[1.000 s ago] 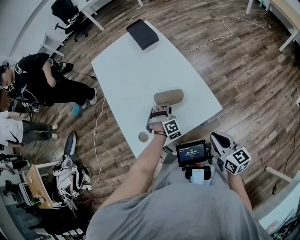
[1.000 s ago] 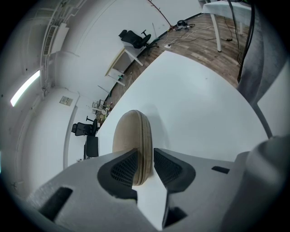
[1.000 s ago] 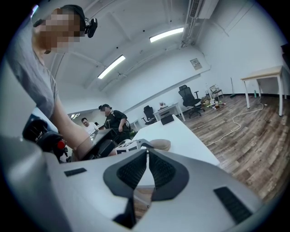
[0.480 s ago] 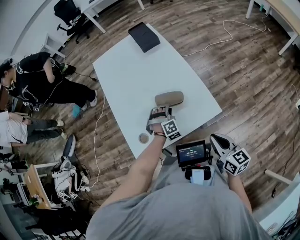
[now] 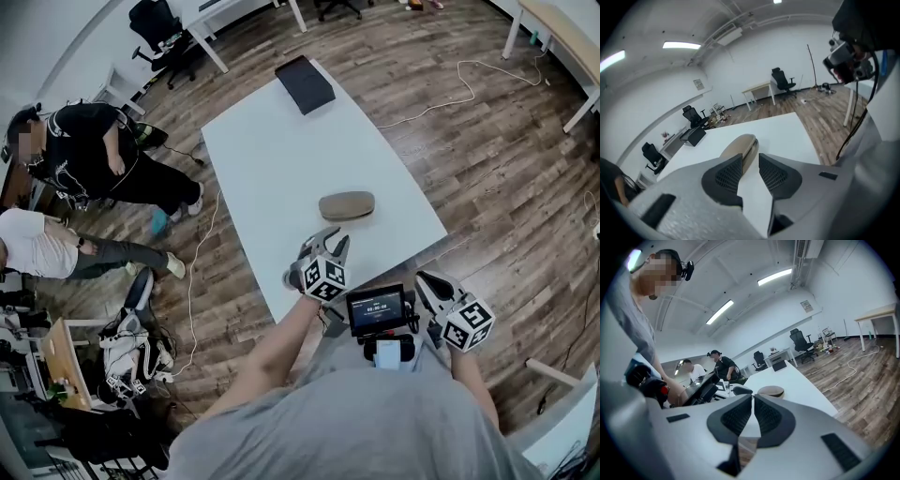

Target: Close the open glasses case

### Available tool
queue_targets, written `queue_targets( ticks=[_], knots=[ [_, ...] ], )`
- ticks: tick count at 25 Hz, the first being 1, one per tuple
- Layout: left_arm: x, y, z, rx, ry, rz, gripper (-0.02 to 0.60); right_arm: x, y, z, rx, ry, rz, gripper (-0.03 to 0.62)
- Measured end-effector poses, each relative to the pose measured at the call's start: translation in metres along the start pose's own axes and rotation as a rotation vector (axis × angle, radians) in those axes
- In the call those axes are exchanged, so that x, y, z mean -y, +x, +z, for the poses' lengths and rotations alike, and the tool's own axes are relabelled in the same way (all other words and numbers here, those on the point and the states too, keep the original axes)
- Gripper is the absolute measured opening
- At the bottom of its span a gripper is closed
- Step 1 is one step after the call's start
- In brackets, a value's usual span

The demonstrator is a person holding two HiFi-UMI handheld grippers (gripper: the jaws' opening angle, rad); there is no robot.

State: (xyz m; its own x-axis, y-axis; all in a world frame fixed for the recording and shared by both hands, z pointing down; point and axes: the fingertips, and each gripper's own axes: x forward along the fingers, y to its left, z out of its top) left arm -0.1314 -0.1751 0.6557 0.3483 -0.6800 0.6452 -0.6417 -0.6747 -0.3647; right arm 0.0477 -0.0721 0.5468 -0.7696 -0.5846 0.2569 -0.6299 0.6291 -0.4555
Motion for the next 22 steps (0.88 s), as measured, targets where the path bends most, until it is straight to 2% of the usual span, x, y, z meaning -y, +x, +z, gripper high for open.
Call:
queue_targets(
  ticks=[4,9,15,18,22],
  knots=[
    [0.003,-0.029,-0.007,0.113,-0.204,-0.052,0.104,-0.004,0.005,0.003,0.000,-0.017,0.026,0.034],
    [-0.004,-0.074,0.002,0.243,-0.349,-0.059,0.063,-0.013,0.015,0.009,0.001,-0.036,0.060,0.034],
    [0.011,-0.111,0.013,0.332,-0.441,-0.072,0.020,-0.023,0.022,0.012,-0.011,-0.055,0.092,0.034],
    [0.022,-0.124,0.017,0.371,-0.492,-0.093,0.018,-0.028,0.026,0.013,-0.015,-0.063,0.107,0.034],
    [0.033,-0.138,0.017,0.390,-0.519,-0.093,0.018,-0.036,0.031,0.013,-0.021,-0.082,0.129,0.034]
  ],
)
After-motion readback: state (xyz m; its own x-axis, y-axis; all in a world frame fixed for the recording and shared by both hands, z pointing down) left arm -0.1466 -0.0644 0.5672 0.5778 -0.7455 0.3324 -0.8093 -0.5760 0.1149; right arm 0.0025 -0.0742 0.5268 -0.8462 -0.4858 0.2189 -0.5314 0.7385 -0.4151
